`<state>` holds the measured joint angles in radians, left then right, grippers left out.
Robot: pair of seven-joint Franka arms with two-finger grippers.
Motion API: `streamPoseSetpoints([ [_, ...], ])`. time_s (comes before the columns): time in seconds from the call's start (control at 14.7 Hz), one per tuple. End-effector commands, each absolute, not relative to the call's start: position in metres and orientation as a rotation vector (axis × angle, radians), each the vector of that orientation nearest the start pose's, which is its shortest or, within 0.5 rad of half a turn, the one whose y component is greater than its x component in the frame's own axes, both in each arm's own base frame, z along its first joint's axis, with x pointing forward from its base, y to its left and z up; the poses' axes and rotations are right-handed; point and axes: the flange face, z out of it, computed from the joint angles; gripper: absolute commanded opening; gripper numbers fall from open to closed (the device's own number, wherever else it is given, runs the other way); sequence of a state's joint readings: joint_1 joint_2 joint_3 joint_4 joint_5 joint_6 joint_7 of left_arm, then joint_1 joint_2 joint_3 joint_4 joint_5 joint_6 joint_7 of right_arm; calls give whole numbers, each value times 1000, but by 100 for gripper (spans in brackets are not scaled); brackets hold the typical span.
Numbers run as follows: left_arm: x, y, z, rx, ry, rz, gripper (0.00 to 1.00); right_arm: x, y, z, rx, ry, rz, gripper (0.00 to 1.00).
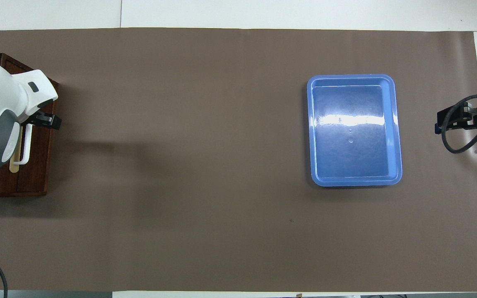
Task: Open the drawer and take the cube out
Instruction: 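Pull the drawer open toward the table center with the left gripper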
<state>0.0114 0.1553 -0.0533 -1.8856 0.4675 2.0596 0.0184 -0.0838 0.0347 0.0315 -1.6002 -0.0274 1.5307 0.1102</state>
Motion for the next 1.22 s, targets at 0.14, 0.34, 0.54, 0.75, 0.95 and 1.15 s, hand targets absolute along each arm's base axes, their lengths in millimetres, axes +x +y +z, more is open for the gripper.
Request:
streamPoseSetpoints([
  [0.14,599,1,417,-2693,407,-57,100,555,-31,591,-3154,269,178,100],
  [0.34,602,-6,401,-2698,421,-42,100,555,-31,591,-3154,269,178,100],
  [0.54,607,-9,390,-2690,389,-69,100,555,-31,591,-3154,269,178,100],
  [0.75,609,-28,389,-2698,361,-90,100,555,-31,591,-3154,269,178,100],
  [0.95,606,-59,389,-2708,311,-105,100,555,-31,591,-3154,269,178,100],
  [1.15,603,-78,393,-2705,281,-99,100,555,-31,591,-3154,269,178,100],
])
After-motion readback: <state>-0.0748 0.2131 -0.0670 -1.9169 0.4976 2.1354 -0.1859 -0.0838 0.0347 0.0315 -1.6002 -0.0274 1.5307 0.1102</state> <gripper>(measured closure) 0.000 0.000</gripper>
